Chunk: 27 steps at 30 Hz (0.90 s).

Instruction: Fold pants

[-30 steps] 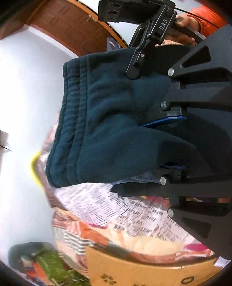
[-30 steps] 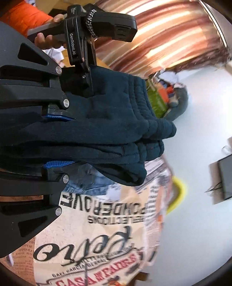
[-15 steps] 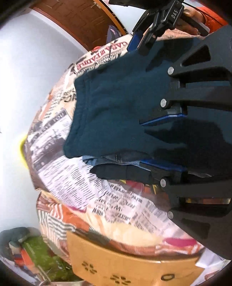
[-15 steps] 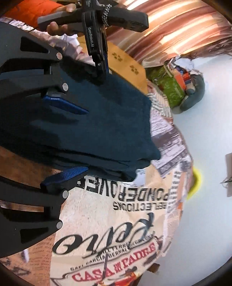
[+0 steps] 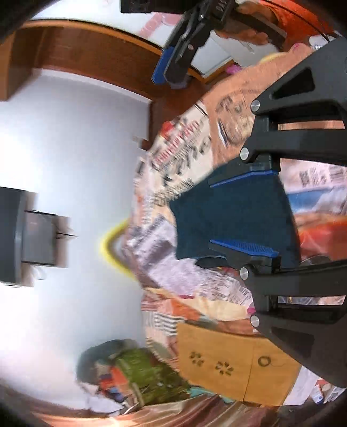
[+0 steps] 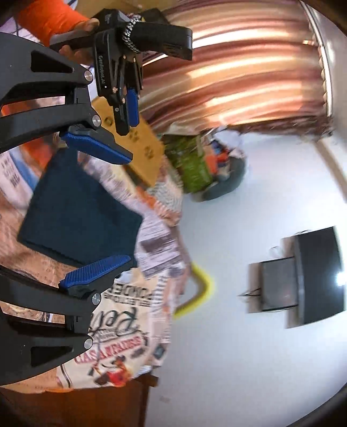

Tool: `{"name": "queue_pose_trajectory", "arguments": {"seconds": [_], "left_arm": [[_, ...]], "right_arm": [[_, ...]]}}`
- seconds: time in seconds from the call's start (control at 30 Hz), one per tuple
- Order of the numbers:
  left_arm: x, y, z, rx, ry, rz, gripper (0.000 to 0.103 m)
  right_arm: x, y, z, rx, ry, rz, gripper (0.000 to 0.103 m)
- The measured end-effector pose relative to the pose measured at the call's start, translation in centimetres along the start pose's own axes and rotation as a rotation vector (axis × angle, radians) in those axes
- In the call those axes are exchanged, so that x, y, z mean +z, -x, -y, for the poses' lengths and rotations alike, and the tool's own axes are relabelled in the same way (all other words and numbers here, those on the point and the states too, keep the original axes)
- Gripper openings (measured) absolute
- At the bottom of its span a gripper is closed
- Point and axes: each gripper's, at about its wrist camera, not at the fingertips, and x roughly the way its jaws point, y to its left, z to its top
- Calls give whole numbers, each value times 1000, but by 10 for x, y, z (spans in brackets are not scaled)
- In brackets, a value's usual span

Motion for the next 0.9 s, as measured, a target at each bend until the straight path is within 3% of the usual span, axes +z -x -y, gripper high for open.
{"name": "queue_pose_trajectory", "arguments": {"seconds": [0.07, 0.23, 0.43, 0.5, 0.57, 0.63, 0.73, 0.77, 0.83, 0.9], "left_arm": [[-2, 41, 14, -18, 0, 60, 38], [-21, 127, 48, 27, -16, 201, 38], [-56, 192, 74, 90, -23, 352, 40], [-68, 206, 80, 116, -31, 396, 47], [-79, 216, 86, 145, -35, 439, 63], [-86, 221, 89, 157, -41, 460, 71], [-94, 226, 93, 186, -53, 483, 95], [-97, 228, 95, 196, -61, 500, 98], [-101, 230, 97, 204, -74, 513, 100], [-103, 230, 96, 194, -70, 510, 103]], "right_arm": [[2, 32, -17, 14, 9, 59, 67], [-4, 92, -48, 43, 11, 175, 67], [-29, 138, -81, 28, 24, 273, 67], [-36, 144, -86, 12, 27, 296, 67], [-42, 148, -90, -1, 26, 311, 69], [-46, 153, -94, -21, 28, 325, 81], [-48, 153, -100, -68, 58, 342, 86], [-48, 155, -102, -75, 62, 346, 88], [-49, 160, -105, -93, 62, 369, 103], [-51, 163, -107, -119, 68, 401, 103]]}}
